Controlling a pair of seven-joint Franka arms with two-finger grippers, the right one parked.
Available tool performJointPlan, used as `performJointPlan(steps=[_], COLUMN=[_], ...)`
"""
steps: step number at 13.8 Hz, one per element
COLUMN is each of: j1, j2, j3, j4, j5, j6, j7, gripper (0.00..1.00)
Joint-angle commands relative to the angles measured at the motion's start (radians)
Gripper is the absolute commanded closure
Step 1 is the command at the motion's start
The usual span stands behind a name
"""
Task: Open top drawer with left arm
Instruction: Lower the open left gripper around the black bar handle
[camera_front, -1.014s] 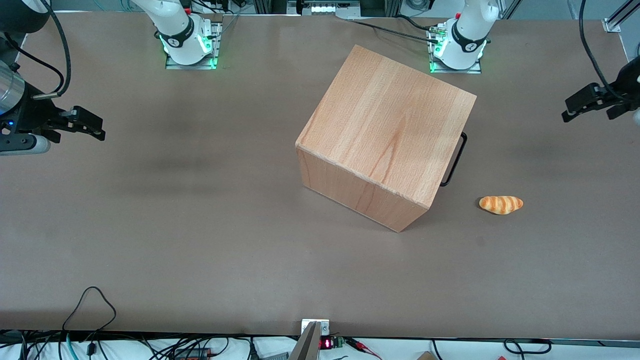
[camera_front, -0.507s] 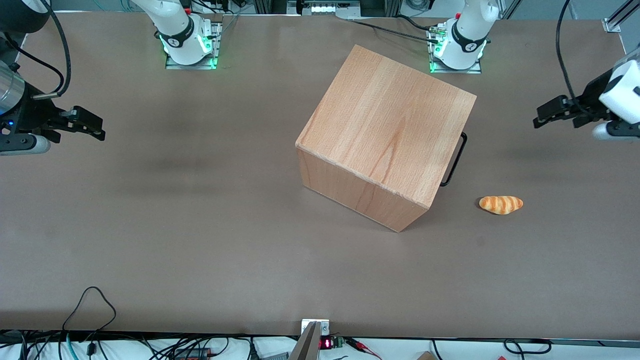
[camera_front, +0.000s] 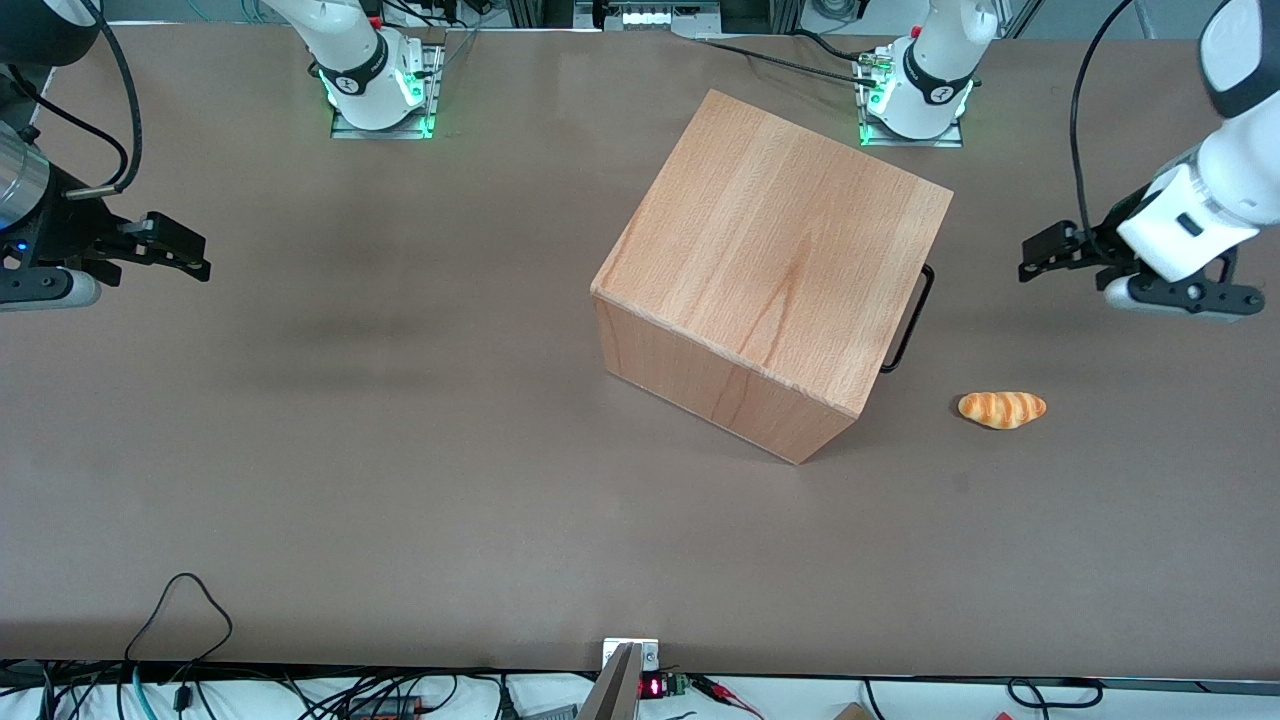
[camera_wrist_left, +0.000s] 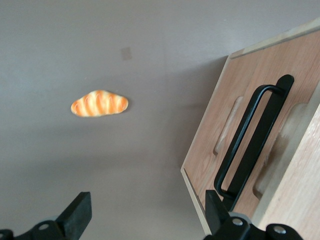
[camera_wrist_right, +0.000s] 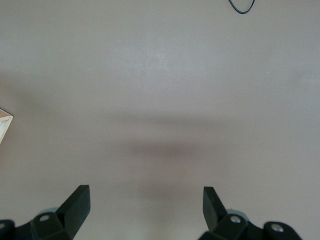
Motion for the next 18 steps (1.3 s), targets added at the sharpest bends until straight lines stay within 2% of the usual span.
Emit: performJointPlan(steps=[1, 7, 14, 18], j1=[0.002, -0.008, -0.025, -0.032], j2=[0.029, 0.075, 0.121, 0.153], j3=[-0.001, -0.003, -0.039, -0.043], j4=[-0.005, -0.042, -0.063, -0.063], j5=[-0.058, -0.147, -0.164, -0.181], j6=[0.034, 0.105, 0.160, 0.176], j7=[0.106, 0.127, 0.175, 0.261], gripper=[0.00, 0.00, 0.00, 0.00])
